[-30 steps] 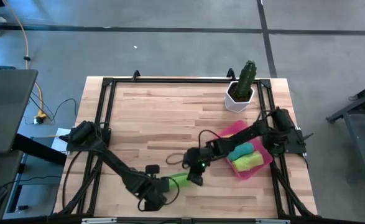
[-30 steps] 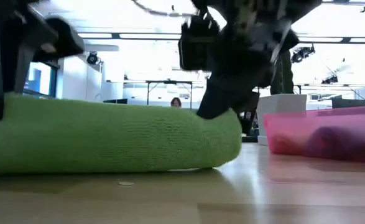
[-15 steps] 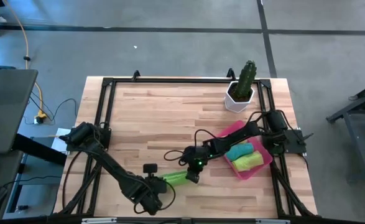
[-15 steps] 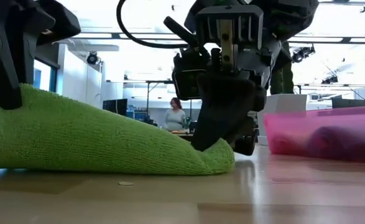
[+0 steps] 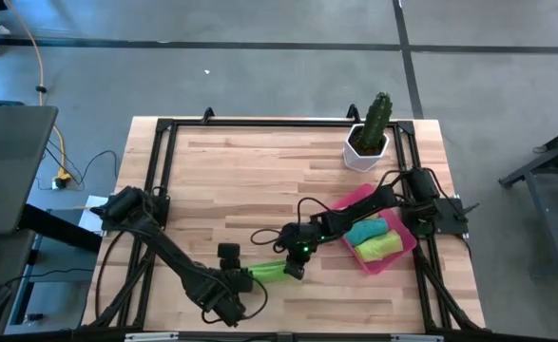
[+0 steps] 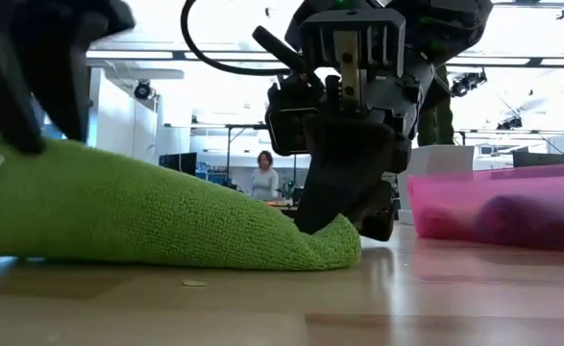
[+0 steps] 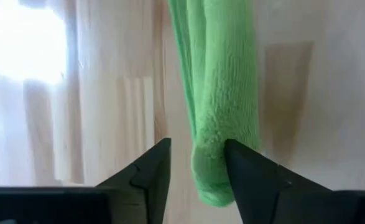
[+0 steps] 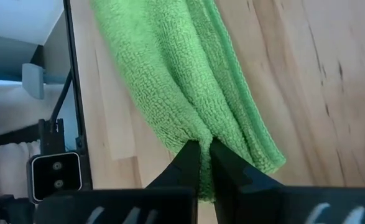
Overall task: Roll microfiber towels into tight, uniform cylinder then place into a basket
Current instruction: Roll the green microfiber towel
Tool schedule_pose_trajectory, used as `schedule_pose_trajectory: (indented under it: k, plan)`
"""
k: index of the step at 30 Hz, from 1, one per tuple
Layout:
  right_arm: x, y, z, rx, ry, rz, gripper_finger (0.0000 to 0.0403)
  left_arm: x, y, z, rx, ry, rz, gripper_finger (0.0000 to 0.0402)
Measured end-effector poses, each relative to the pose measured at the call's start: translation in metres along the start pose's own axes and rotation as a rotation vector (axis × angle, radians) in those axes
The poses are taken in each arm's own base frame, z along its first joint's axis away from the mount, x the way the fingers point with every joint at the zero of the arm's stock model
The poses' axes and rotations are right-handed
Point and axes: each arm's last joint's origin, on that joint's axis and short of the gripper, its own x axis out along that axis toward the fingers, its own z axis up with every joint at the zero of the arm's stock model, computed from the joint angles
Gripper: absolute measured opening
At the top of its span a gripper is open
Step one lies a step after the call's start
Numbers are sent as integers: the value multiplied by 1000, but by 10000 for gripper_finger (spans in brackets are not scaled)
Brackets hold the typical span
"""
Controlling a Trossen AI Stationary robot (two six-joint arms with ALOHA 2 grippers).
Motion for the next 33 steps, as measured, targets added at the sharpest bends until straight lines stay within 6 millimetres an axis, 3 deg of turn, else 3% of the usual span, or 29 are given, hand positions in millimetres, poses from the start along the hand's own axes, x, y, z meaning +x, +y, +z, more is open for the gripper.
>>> schedule_pose_trajectory:
  k: [9,15,23,29,33]
  plan:
    - [-2,-3,3,55,-4,-1,5,-22,-28,12,144,-234,-94,145]
    - [-2,-3,3,51,-7,1,5,2,-32,19,143,-219,-67,147]
    - [-1,-3,3,30,-9,0,5,29,-15,10,136,-110,35,145]
    - [-1,-4,4,-49,-19,-4,9,52,-6,2,73,-32,-34,145]
    - [-2,-3,5,-141,-16,11,43,60,-5,-1,45,-31,-103,145]
